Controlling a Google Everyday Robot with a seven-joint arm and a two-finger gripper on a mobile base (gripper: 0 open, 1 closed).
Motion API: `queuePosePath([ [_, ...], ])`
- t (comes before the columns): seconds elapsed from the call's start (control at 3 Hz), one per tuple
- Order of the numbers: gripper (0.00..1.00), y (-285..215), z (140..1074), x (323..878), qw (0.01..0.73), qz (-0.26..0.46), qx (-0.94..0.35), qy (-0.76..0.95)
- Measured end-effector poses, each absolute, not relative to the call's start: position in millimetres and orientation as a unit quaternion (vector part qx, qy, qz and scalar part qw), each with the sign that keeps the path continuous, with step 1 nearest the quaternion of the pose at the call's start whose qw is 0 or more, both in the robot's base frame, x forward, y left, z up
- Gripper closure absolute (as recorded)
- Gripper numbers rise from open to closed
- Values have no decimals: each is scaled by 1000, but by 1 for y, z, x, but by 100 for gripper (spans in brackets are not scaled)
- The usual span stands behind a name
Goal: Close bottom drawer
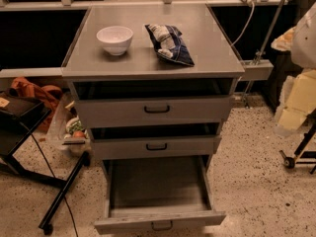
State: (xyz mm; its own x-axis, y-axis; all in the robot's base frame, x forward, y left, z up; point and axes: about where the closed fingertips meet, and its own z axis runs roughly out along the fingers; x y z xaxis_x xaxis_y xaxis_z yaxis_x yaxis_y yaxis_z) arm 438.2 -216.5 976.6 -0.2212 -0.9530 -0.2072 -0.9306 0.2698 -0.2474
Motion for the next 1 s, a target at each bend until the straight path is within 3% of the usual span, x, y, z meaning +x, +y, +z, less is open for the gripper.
queuePosePath([
  [0.67, 0, -206, 952, 435, 176, -23, -599, 780],
  [1.0, 0, -175, 906, 415, 210, 18, -590, 780],
])
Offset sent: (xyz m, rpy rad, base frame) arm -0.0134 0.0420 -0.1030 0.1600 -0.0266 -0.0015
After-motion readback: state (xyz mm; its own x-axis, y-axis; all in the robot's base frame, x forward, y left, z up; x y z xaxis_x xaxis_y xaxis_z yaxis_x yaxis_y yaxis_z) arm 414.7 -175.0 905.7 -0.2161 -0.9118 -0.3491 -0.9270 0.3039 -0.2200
